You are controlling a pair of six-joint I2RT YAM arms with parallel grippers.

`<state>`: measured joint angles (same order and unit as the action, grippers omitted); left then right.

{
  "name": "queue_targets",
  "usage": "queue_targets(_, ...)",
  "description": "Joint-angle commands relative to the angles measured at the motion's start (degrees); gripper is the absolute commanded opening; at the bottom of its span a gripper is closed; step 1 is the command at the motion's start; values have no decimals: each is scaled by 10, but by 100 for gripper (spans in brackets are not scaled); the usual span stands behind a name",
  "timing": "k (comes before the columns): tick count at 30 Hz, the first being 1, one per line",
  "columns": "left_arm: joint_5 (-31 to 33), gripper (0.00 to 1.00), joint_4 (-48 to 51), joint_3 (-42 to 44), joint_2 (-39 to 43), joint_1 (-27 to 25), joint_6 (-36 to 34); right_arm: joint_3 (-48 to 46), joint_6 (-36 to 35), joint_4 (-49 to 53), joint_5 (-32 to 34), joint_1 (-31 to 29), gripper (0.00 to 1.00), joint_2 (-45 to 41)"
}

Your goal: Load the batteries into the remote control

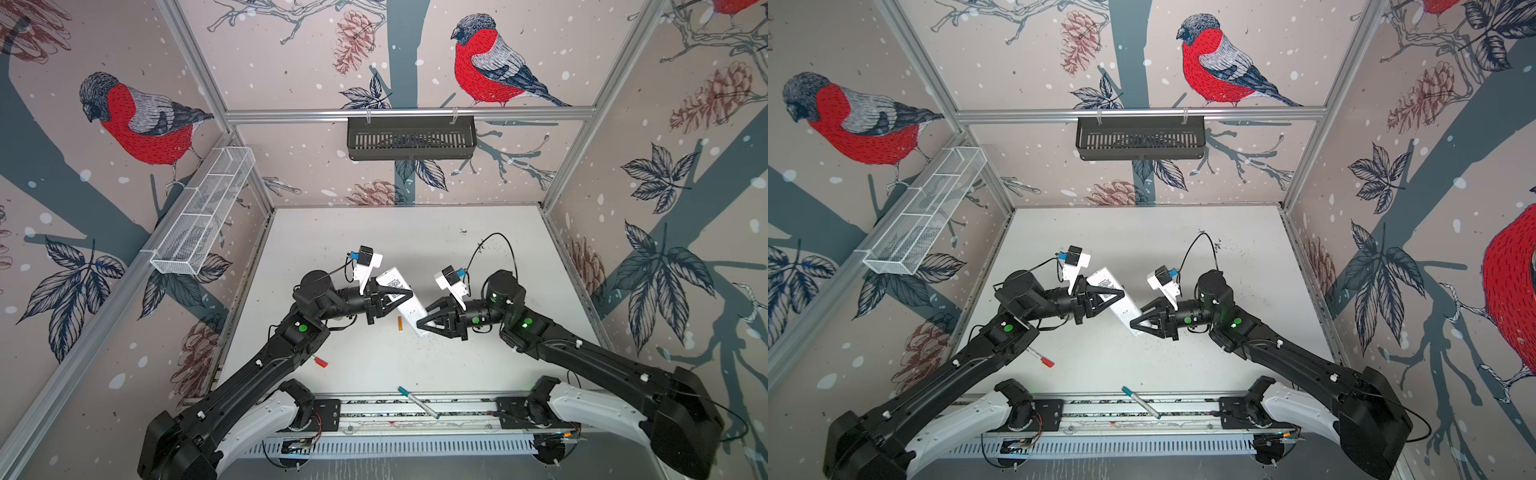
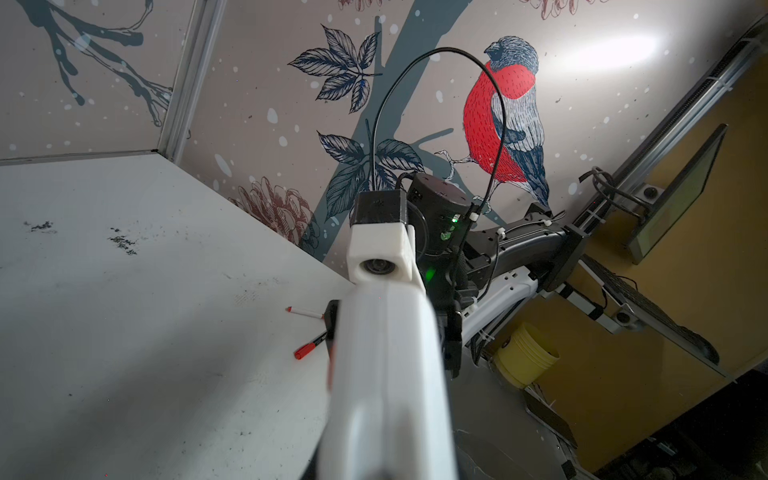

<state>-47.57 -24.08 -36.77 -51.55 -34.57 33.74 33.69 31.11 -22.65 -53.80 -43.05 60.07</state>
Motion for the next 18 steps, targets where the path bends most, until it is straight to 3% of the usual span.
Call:
queue_targets(1, 20, 0, -2, 2, 4, 1, -25, -5, -7, 31, 49, 7, 37, -7)
queue_targets(3, 33, 0, -7, 7, 3, 1, -23, -10, -10, 36, 57, 12, 42, -11)
queue_targets(5, 57, 0, -12, 13, 1, 1, -23, -14, -11, 44, 67, 19, 53, -16)
queue_targets(8, 124, 0, -16, 26, -9, 1, -20, -18, -19, 77, 117, 31, 79, -32)
queue_targets(10, 150, 0, -38, 38, -24, 1, -14, -13, -26, 124, 195, 35, 94, -40)
queue_targets(13, 189, 0, -71, 56, -54, 0, -2, -12, -24, 168, 297, 41, 97, -43)
queue_targets(18, 237, 0, -154, 89, -111, -16, 12, -27, 19, 194, 409, 44, 100, -49)
